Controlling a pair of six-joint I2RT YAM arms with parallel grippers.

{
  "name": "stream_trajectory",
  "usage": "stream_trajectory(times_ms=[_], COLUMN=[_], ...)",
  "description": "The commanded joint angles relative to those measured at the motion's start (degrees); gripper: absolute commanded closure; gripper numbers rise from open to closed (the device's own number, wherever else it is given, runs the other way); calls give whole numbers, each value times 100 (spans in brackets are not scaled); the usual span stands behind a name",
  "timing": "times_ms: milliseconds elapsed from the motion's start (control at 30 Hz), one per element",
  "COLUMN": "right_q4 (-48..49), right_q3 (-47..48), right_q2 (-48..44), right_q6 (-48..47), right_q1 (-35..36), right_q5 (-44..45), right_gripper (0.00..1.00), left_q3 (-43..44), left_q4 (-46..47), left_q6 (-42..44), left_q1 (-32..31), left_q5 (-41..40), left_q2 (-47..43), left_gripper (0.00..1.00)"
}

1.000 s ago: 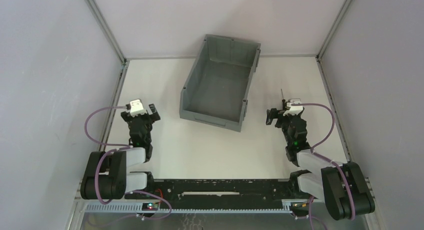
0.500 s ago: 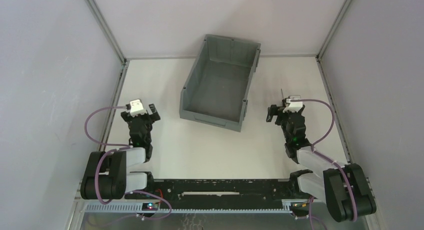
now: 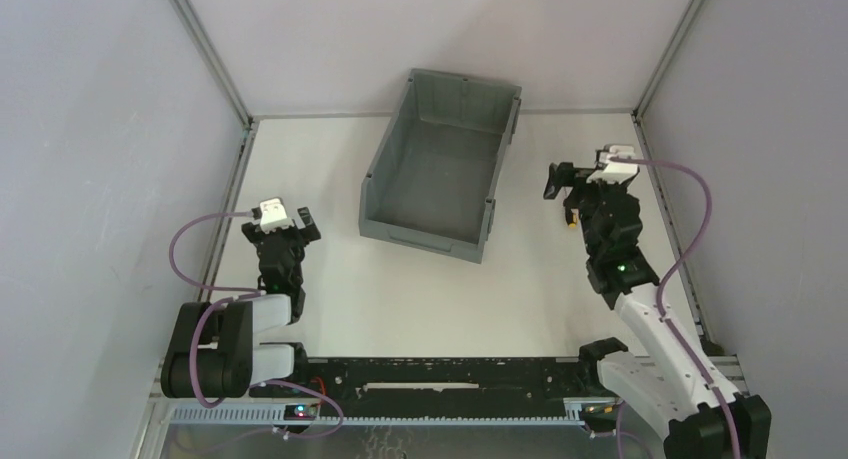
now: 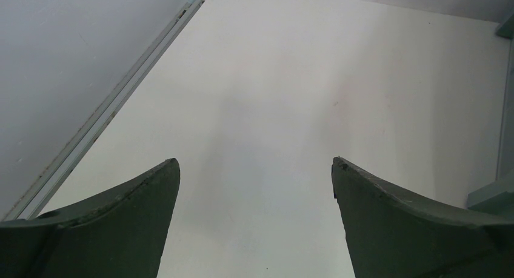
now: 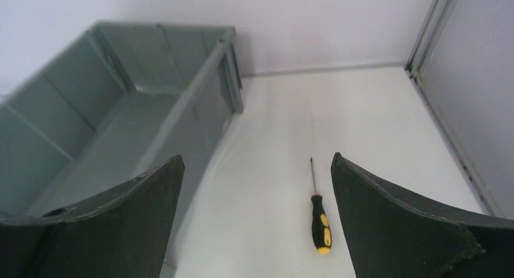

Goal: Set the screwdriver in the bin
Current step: Pick up the screwdriver from the center of the board.

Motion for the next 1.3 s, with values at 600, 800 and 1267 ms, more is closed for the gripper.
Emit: stream_trajectory(times_ms=[600, 800, 1267], right_q4=[-3916, -4494, -5010], right_q3=[4281, 5173, 5697], right_q2=[324, 701, 1751], right_q6=[-193, -146, 173], right_q1=[160, 158, -586], right_q5=[166, 129, -585], right_gripper=[0, 0, 0], left_q3=[187, 187, 192], left_q4=[177, 177, 177], left_q6=[143, 138, 138], left_q1=[-30, -30, -30], left_q5=[-72, -70, -70], left_q2=[-47, -46, -46], left_gripper=[0, 0, 0])
